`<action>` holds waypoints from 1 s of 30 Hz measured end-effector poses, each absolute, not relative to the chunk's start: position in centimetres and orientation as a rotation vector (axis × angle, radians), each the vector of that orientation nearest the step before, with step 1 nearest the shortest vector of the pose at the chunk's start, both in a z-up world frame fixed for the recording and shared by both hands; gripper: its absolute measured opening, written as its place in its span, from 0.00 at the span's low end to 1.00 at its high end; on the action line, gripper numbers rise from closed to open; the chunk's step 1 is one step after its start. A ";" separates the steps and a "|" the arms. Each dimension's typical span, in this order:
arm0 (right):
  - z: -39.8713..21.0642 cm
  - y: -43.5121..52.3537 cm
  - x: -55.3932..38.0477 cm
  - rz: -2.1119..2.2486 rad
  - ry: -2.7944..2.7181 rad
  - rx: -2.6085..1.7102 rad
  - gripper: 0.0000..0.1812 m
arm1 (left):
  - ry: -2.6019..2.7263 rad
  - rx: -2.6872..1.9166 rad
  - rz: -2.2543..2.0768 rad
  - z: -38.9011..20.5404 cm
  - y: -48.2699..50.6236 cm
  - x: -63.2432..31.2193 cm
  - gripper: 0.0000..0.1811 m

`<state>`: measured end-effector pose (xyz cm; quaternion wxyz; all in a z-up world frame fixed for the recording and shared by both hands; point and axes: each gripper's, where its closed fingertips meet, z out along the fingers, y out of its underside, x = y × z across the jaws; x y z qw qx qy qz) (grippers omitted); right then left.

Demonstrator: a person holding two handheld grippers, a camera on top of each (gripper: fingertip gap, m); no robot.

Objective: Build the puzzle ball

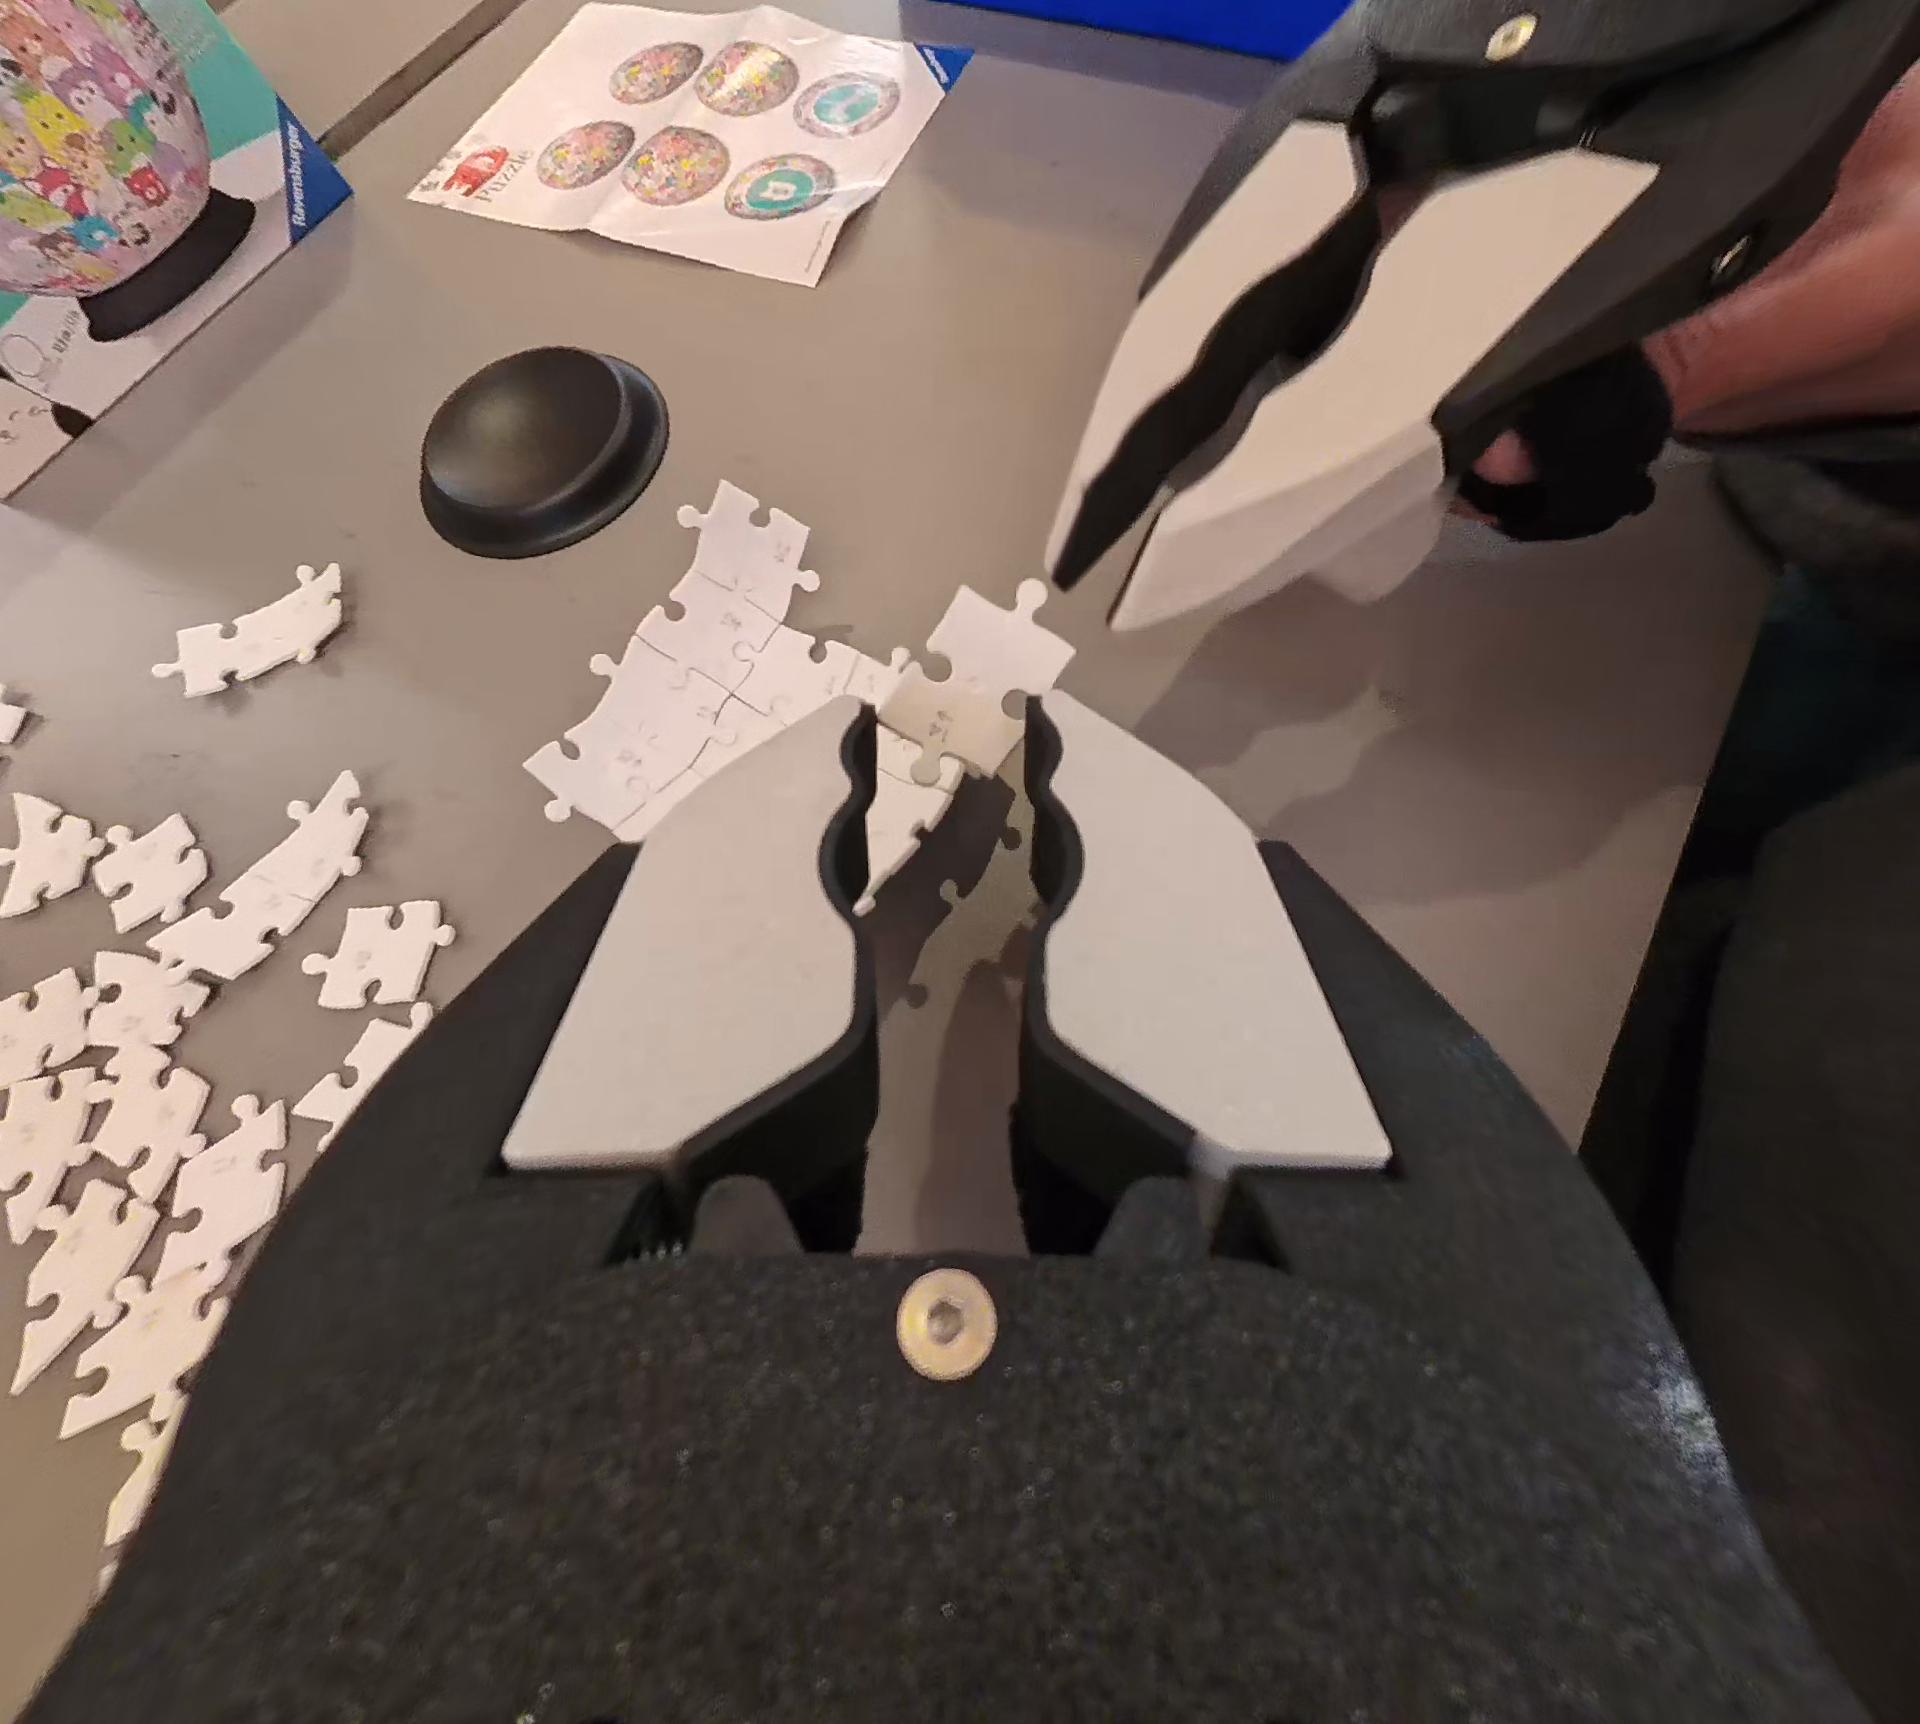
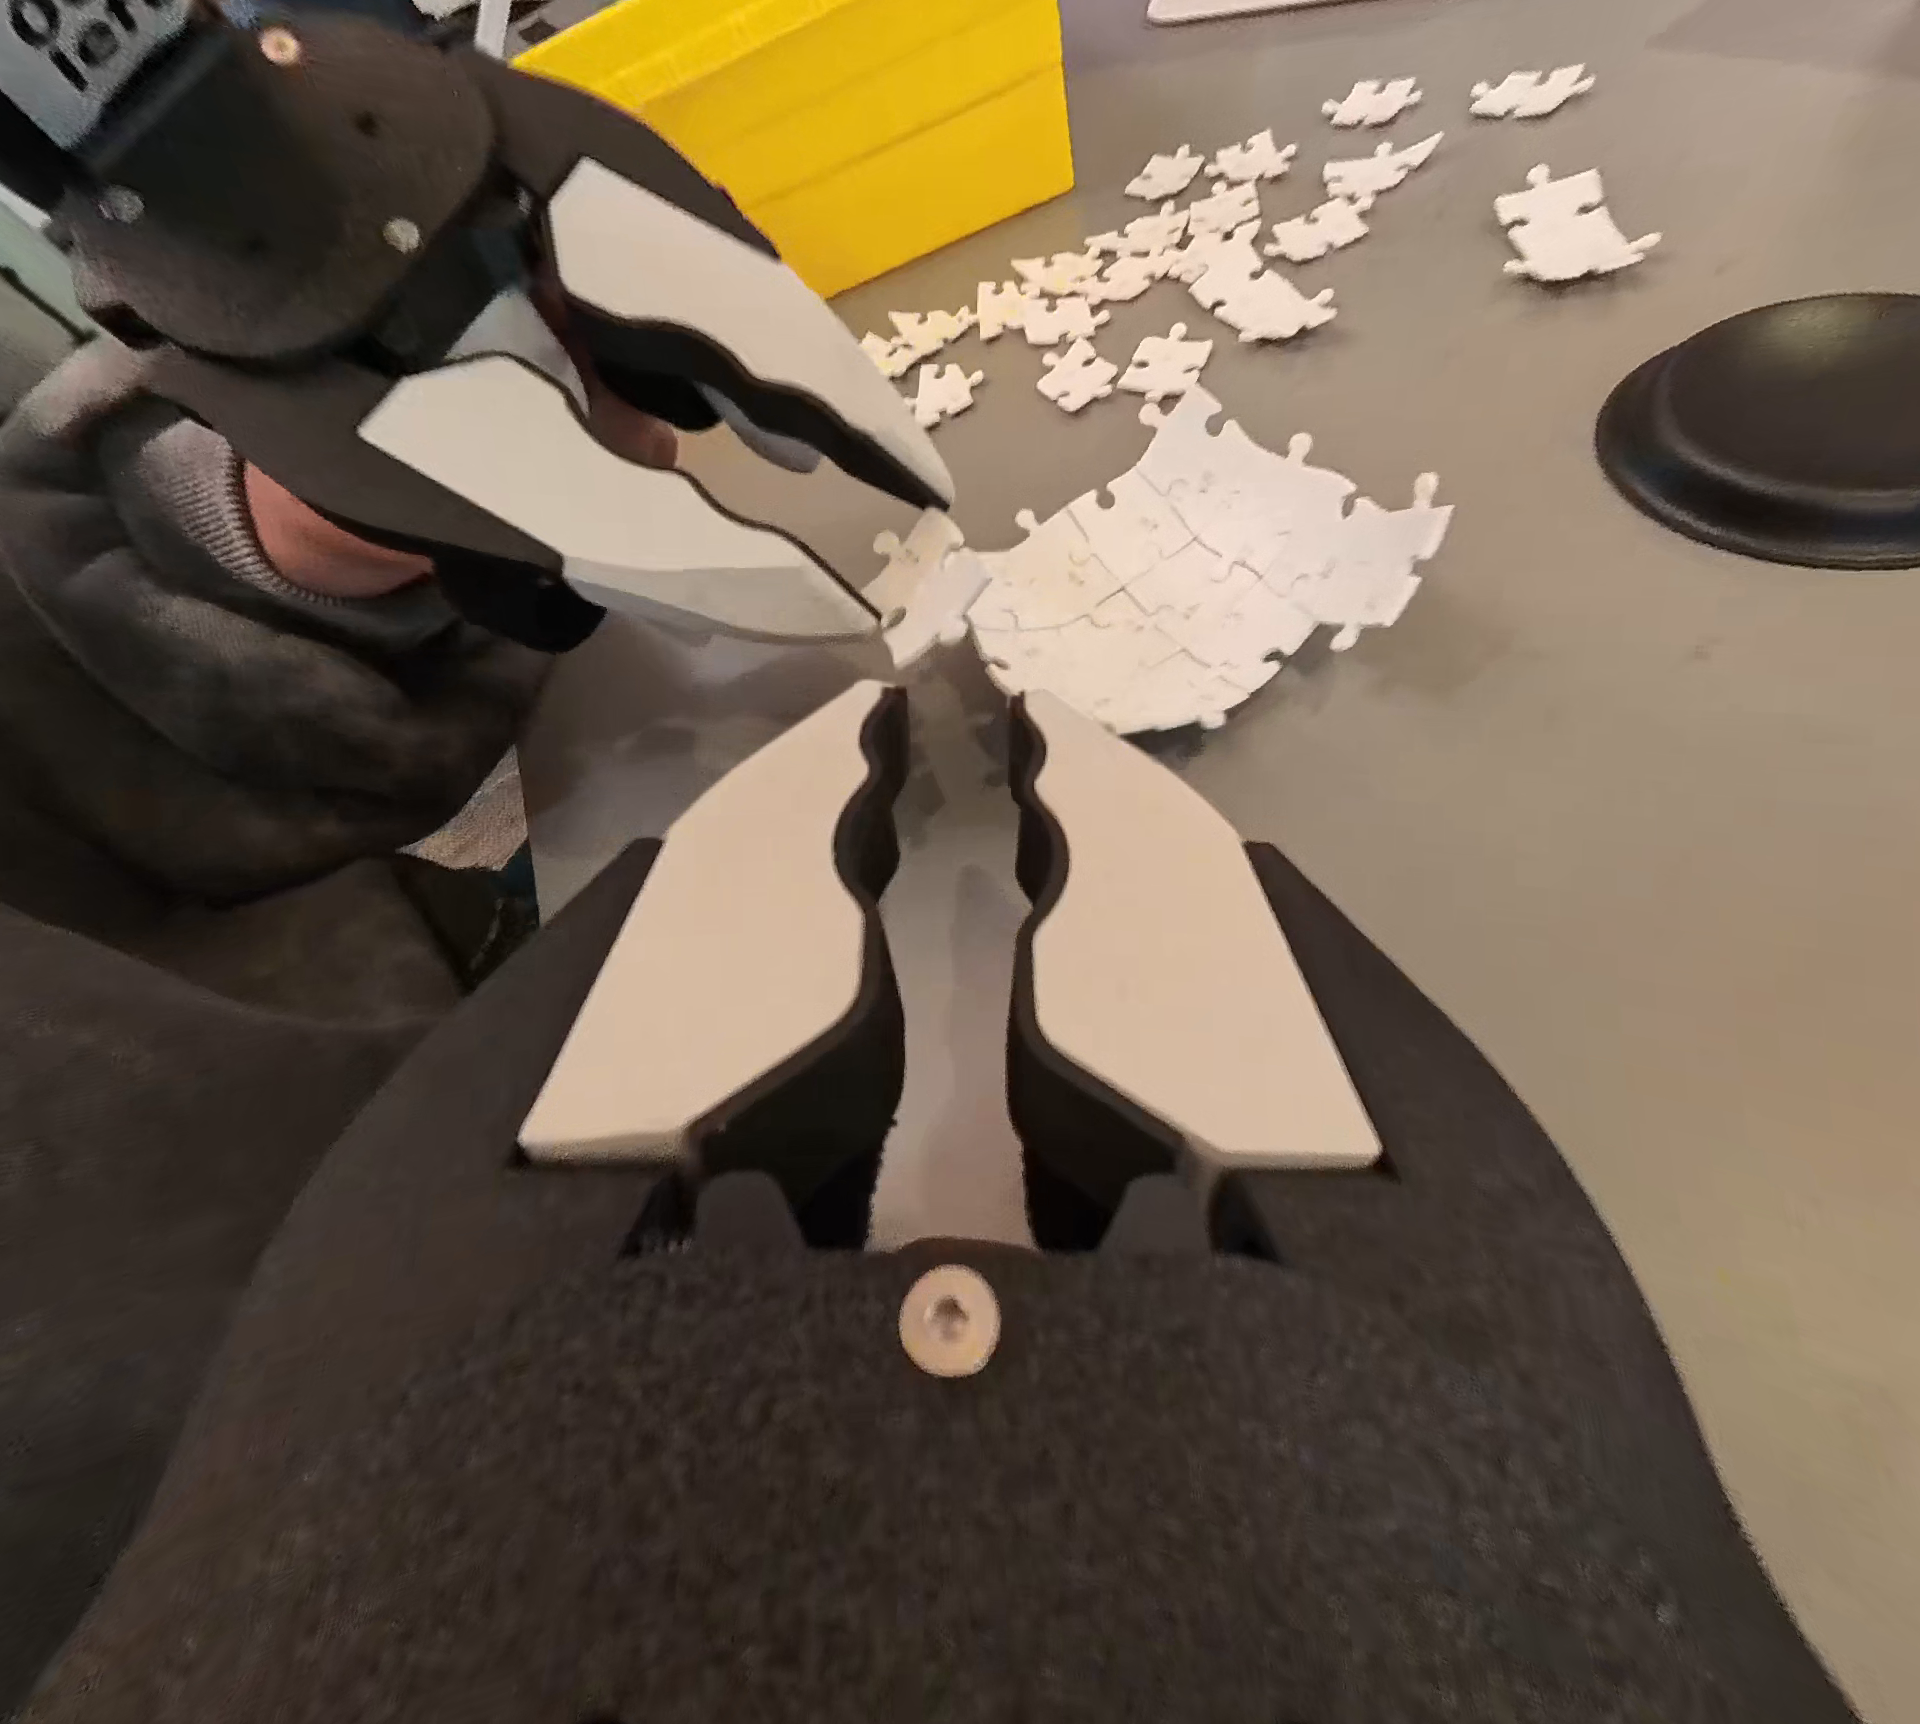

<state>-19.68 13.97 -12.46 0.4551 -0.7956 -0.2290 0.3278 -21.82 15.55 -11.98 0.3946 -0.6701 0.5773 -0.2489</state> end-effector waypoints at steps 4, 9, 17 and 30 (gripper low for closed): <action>-12.5 13.8 -20.6 0.836 -0.565 -1.962 0.07 | 1.424 -1.689 -0.682 -11.4 15.2 -21.5 0.15; -12.2 13.8 -20.6 0.891 -0.518 -1.961 0.00 | 1.410 -1.689 -0.693 -11.5 14.9 -21.4 0.10; -13.3 13.3 -19.9 0.798 -0.622 -2.028 0.00 | 1.438 -1.768 -0.790 -12.6 14.9 -22.2 0.11; -17.1 12.0 -15.3 0.359 -0.729 -2.228 0.18 | 1.453 -1.823 -0.623 -14.5 16.0 -25.1 0.12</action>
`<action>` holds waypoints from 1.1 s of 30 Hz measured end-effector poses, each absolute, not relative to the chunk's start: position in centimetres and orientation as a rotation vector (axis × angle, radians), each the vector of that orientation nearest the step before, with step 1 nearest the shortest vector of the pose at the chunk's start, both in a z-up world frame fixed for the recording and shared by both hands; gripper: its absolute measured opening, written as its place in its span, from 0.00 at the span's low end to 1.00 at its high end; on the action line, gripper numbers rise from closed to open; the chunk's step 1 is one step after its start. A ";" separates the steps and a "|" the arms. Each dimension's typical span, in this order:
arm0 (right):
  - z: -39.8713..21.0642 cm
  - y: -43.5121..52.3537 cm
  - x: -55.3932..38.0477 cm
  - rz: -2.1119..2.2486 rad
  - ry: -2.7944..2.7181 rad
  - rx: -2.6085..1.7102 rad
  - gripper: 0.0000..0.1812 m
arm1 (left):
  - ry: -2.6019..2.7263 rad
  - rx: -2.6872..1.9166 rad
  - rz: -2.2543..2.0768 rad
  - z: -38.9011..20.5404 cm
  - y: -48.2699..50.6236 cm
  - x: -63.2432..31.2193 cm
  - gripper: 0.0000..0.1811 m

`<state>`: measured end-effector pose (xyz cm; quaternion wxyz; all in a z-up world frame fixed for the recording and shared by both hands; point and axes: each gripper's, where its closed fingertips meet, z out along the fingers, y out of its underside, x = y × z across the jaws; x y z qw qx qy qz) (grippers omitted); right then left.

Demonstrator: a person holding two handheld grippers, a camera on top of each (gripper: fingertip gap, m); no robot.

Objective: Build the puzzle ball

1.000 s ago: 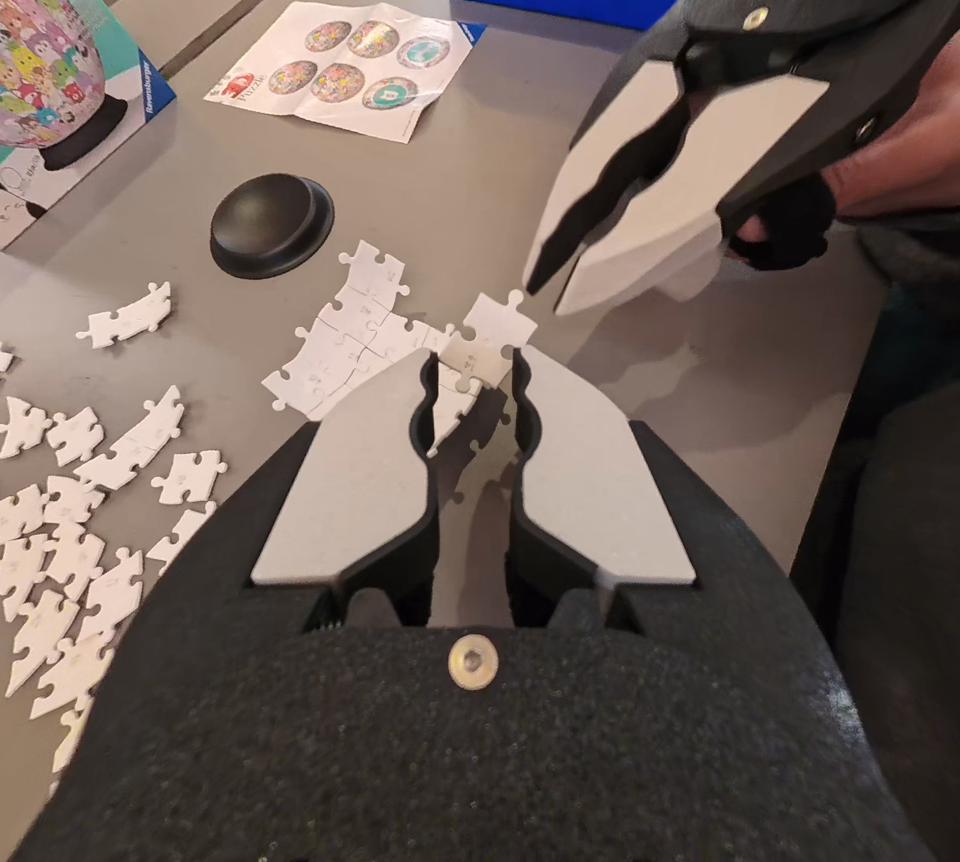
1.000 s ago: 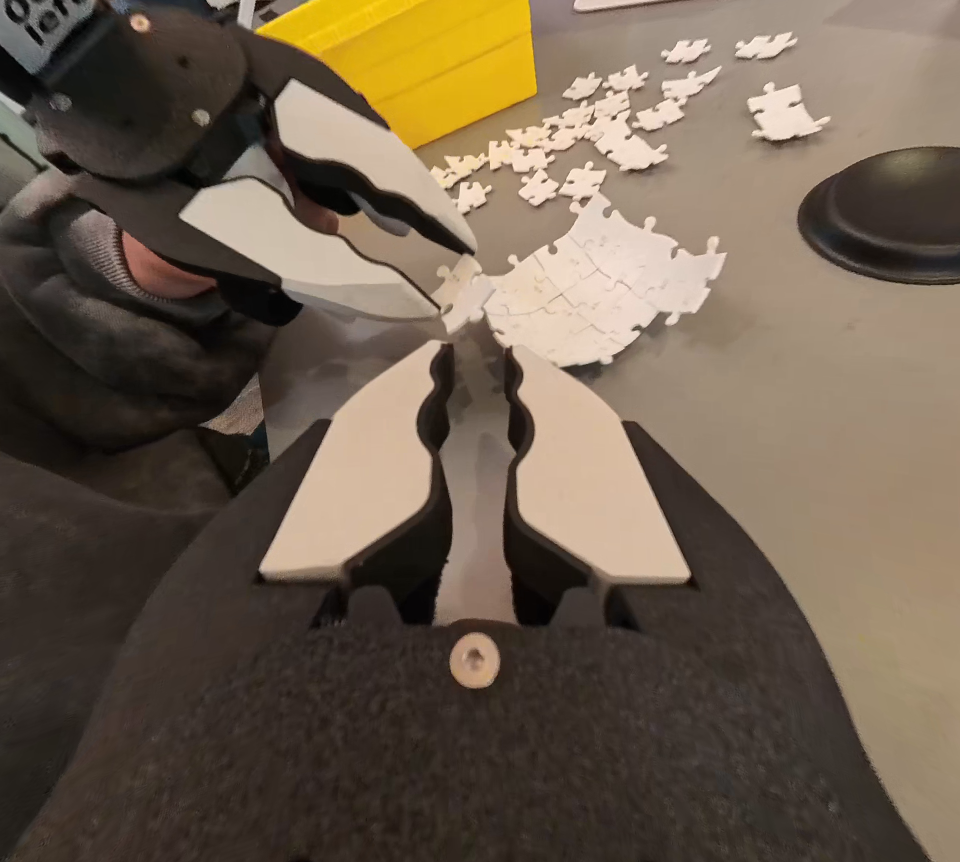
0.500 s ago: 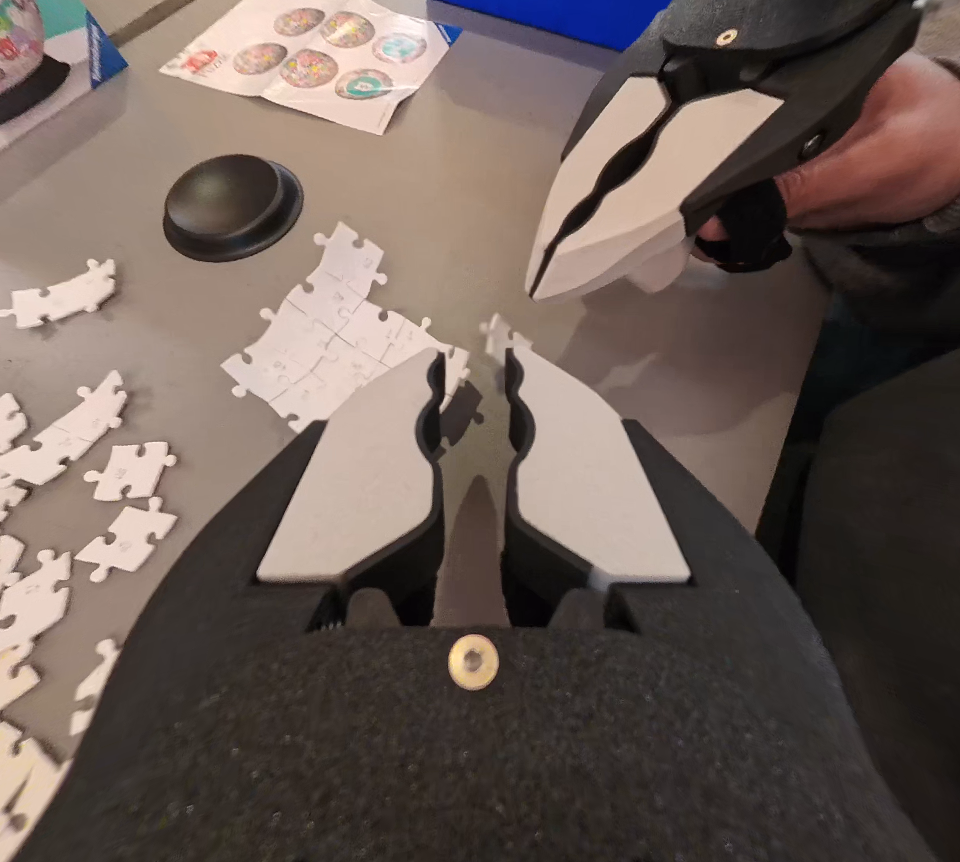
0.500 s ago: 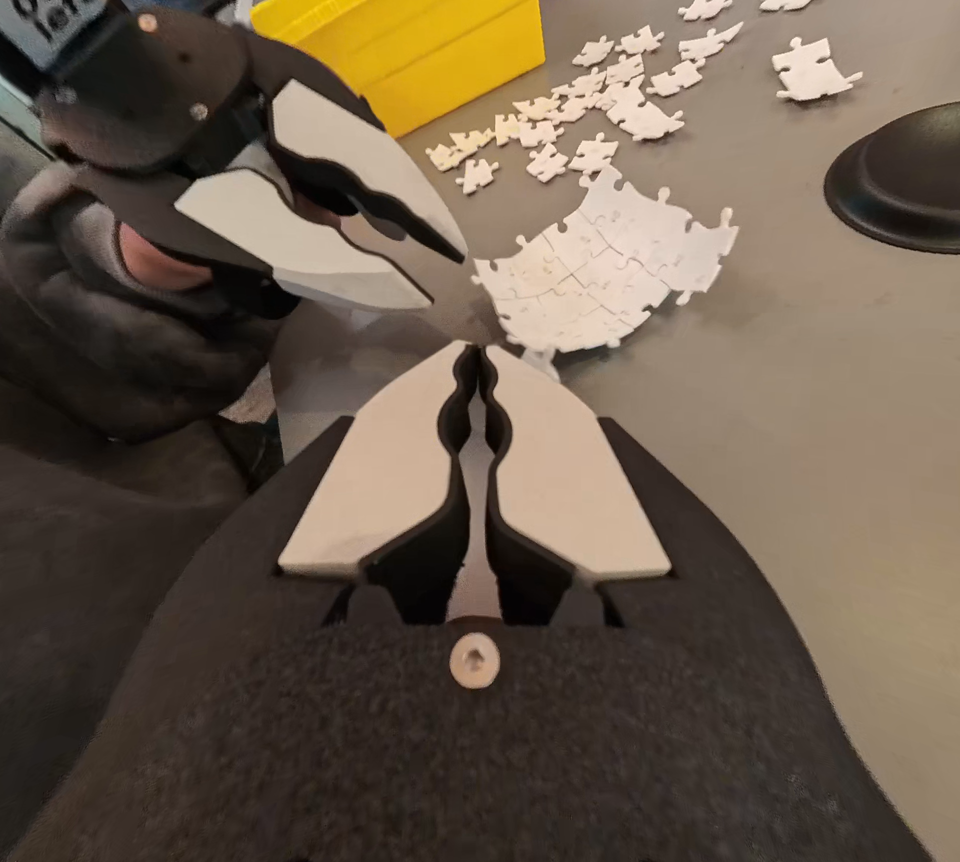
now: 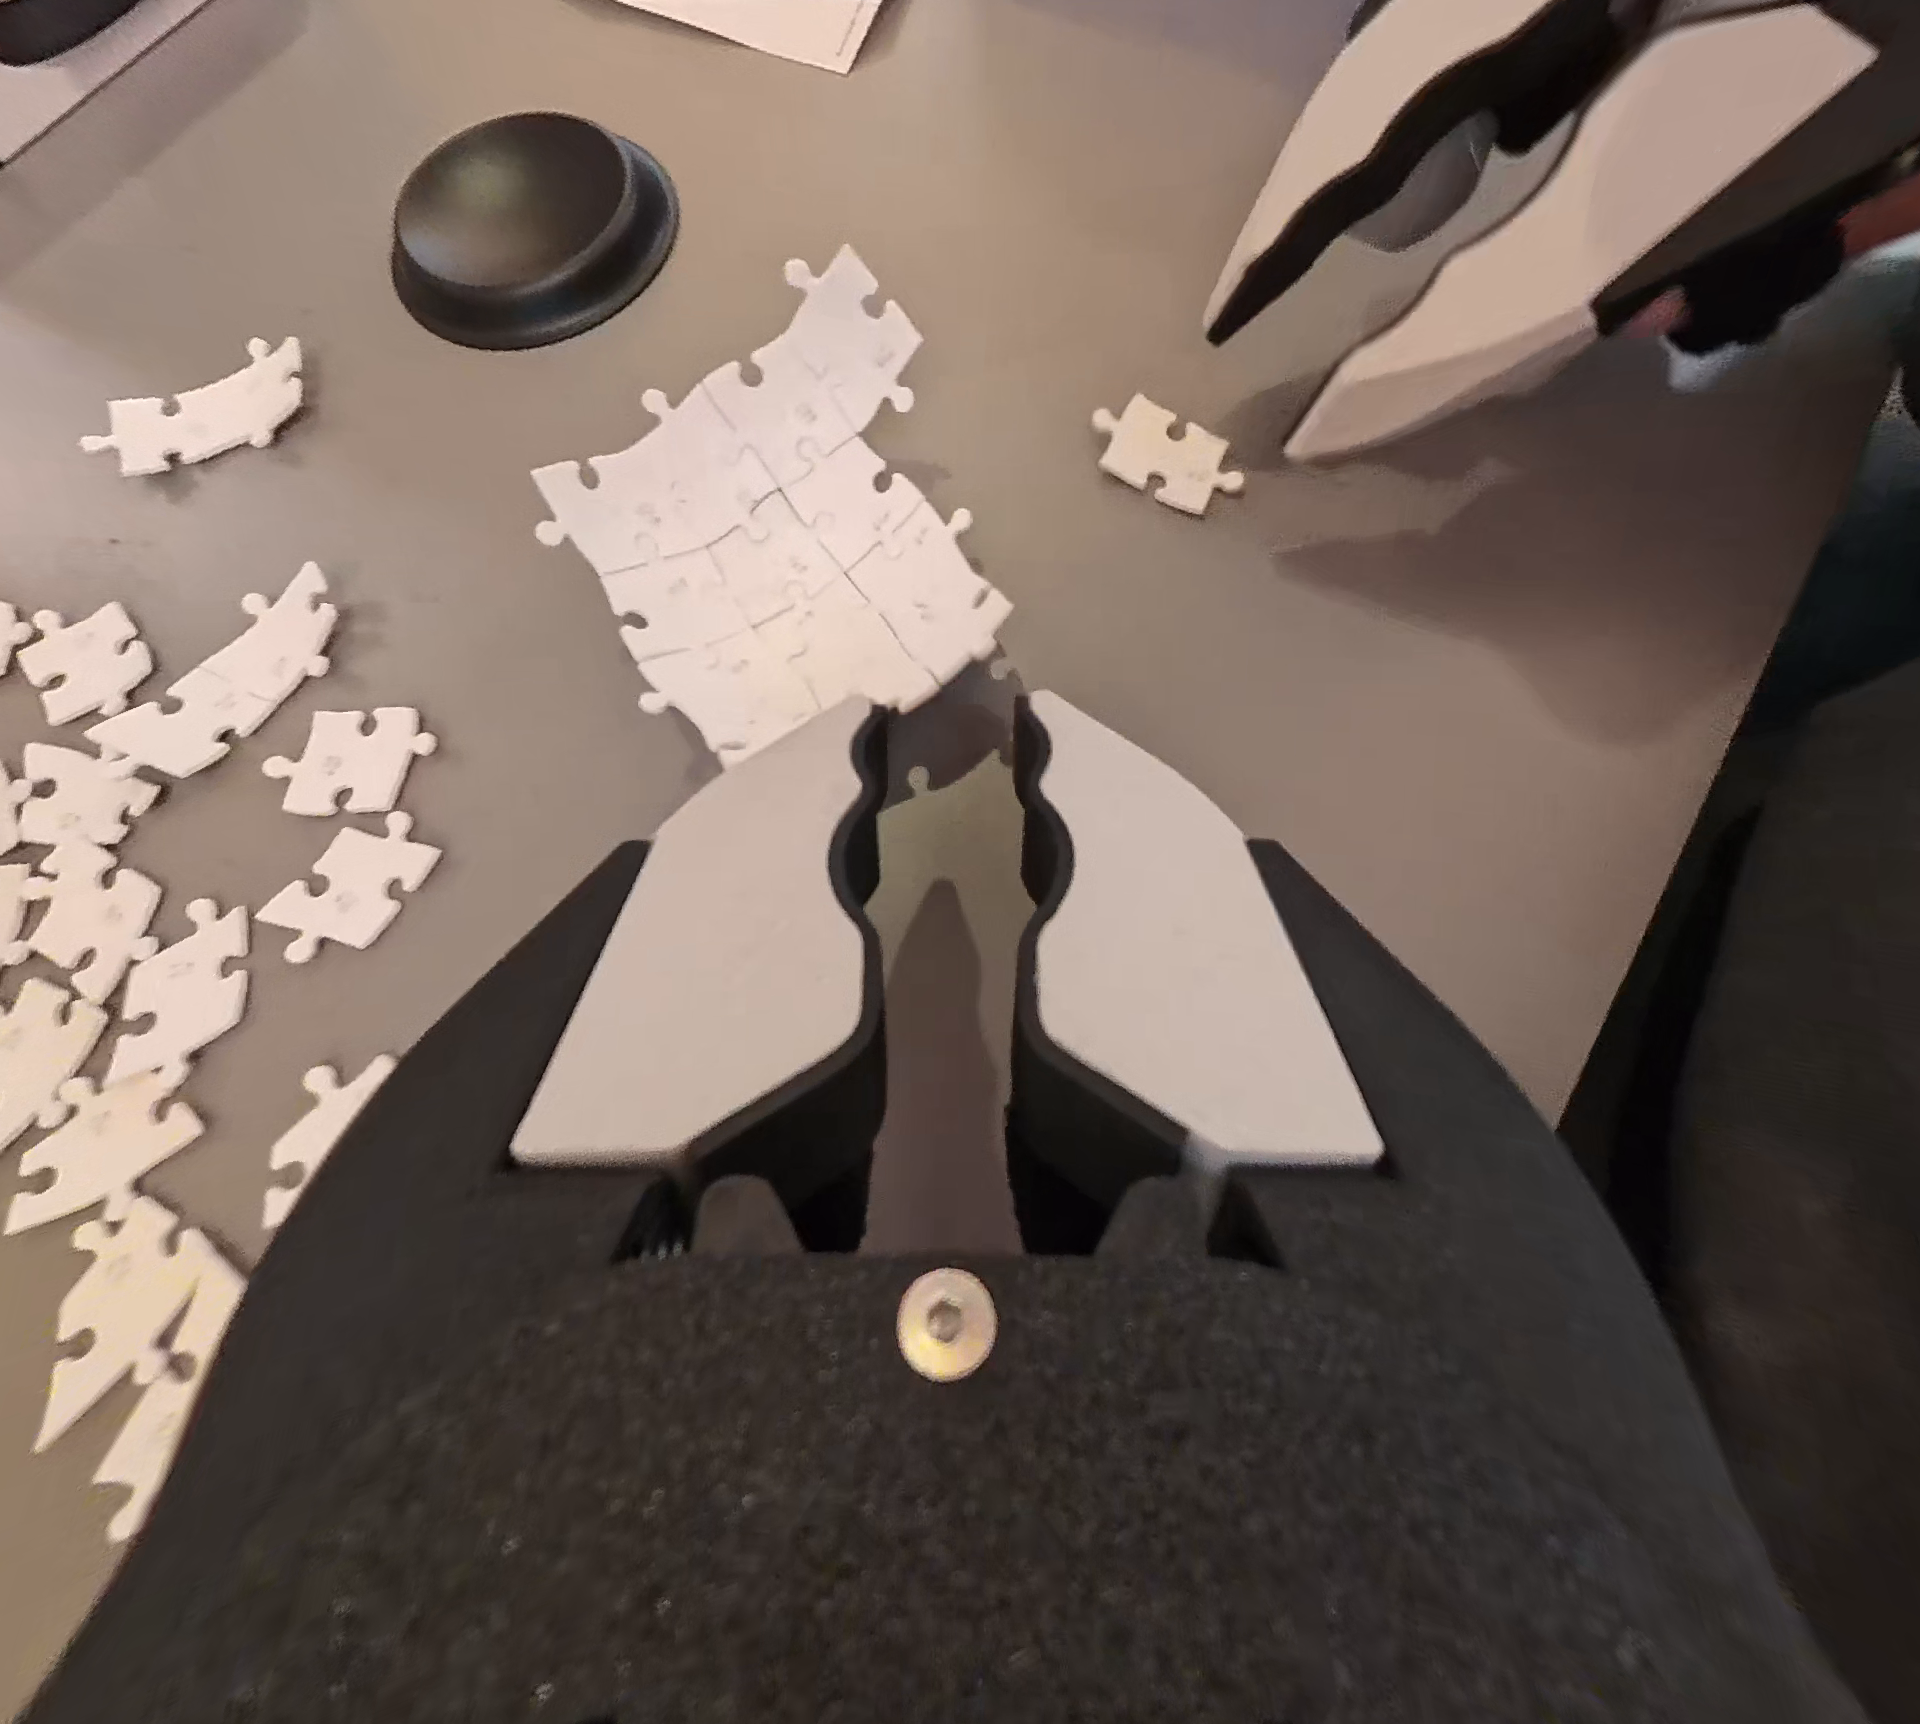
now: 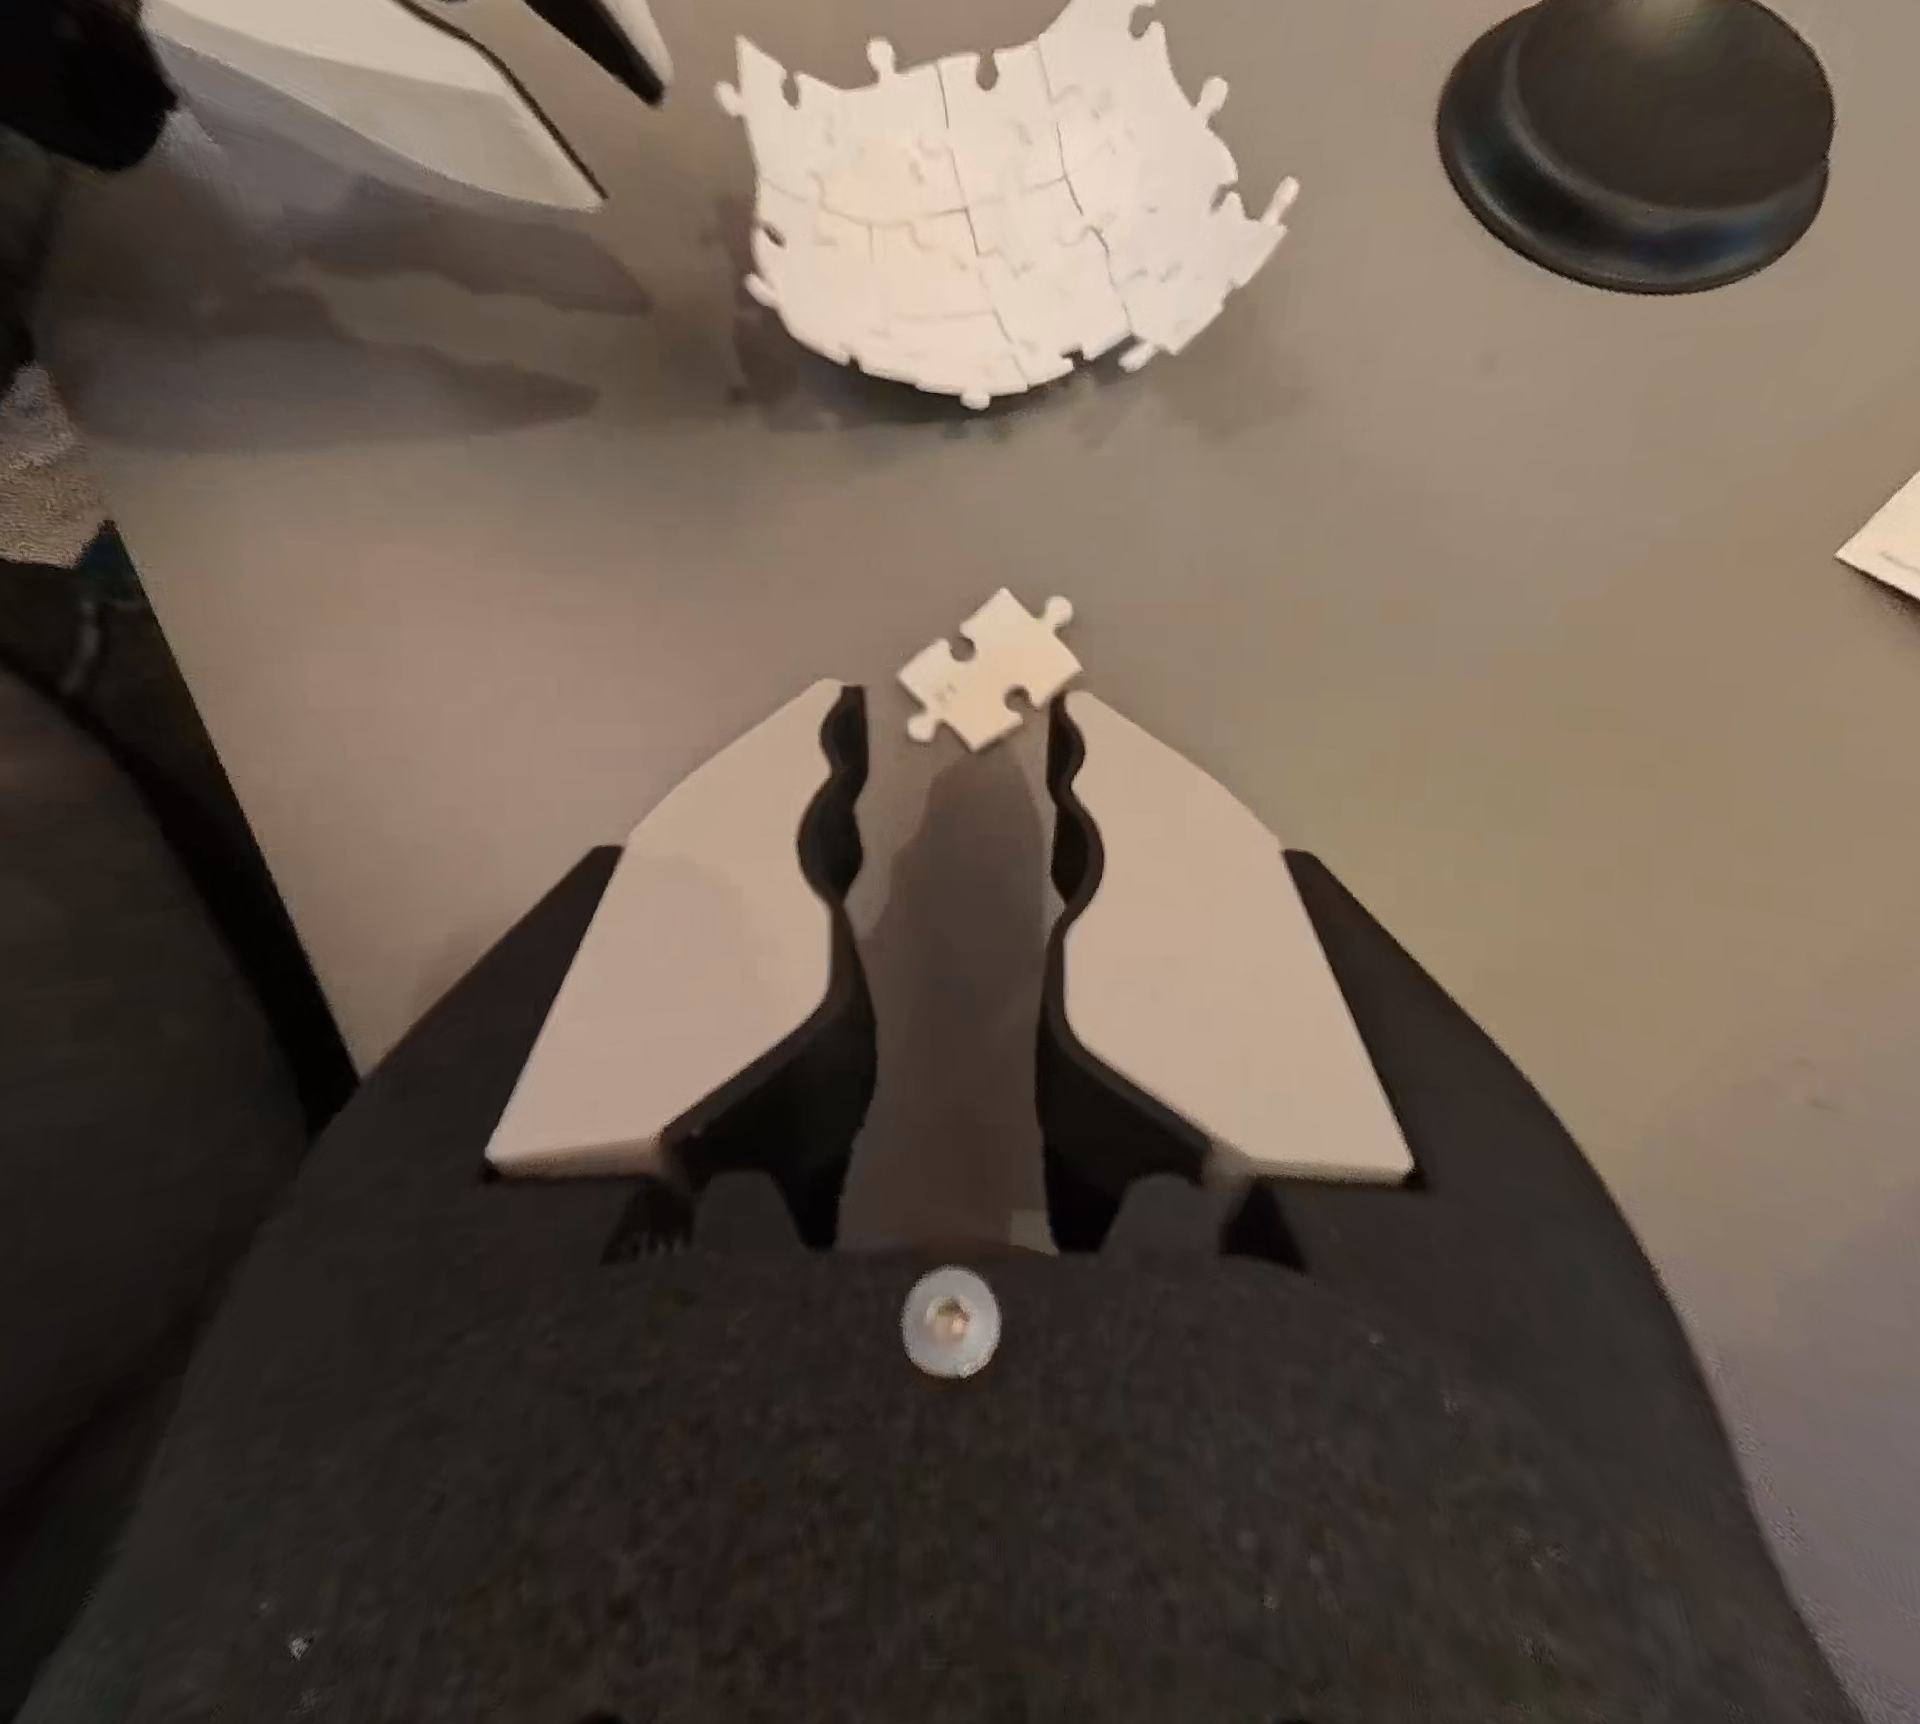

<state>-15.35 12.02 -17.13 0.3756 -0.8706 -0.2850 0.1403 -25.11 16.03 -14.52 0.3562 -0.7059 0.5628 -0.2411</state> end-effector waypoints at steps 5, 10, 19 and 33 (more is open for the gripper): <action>-18.1 13.1 -16.1 0.233 -0.683 -2.266 0.25 | 1.437 -1.833 -0.620 -14.5 16.5 -25.2 0.12; -19.4 13.3 -15.0 0.126 -0.720 -2.295 0.22 | 1.371 -1.886 -0.542 -15.1 18.4 -26.4 0.13; -19.2 13.0 -13.6 0.192 -0.720 -2.298 0.20 | 1.301 -2.072 -0.773 -17.3 18.7 -26.6 0.25; -19.5 14.9 -13.9 0.280 -0.693 -2.316 0.19 | 1.269 -2.043 -0.920 -16.0 18.2 -24.4 0.29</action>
